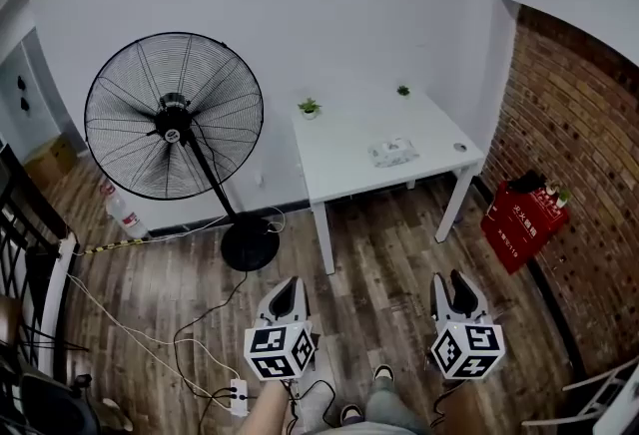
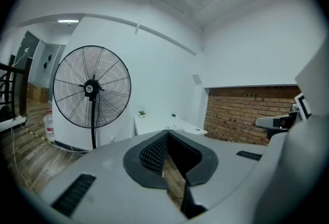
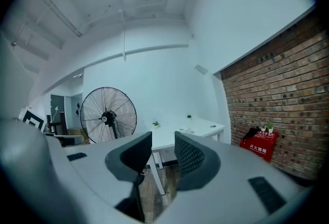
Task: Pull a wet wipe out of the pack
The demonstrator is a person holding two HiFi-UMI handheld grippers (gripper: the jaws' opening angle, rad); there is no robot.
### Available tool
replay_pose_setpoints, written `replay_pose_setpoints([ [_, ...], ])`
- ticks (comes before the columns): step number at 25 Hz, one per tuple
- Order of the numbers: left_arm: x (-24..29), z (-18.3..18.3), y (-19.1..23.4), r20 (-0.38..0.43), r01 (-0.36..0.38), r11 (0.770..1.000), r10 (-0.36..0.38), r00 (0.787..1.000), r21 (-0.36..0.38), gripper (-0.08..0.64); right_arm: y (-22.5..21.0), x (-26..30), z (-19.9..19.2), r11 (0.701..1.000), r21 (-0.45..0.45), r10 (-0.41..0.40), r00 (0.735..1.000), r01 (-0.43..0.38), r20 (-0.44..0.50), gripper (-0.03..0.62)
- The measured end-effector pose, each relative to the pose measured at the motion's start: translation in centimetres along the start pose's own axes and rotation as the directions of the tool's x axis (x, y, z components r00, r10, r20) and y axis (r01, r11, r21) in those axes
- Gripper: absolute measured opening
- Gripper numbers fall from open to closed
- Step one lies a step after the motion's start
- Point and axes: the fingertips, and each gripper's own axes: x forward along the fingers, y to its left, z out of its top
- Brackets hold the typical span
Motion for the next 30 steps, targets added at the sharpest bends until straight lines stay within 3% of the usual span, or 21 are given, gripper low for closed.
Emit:
replay_pose_setpoints([
  [11,10.0,0.2,-0.4,-0.017,-0.027,1.0,0.027,0.999,0.006,0.002,-4.3,9.5,0.2,0.999,0.014,0.036,0.999,-0.035,-0.036,0.138],
  [30,28.1,3.6,-1.8,-0.021,-0.097,0.995,0.096,0.995,-0.034,0.002,-12.6,26.9,5.2,0.993,0.002,0.115,0.991,-0.115,-0.068,0.14],
])
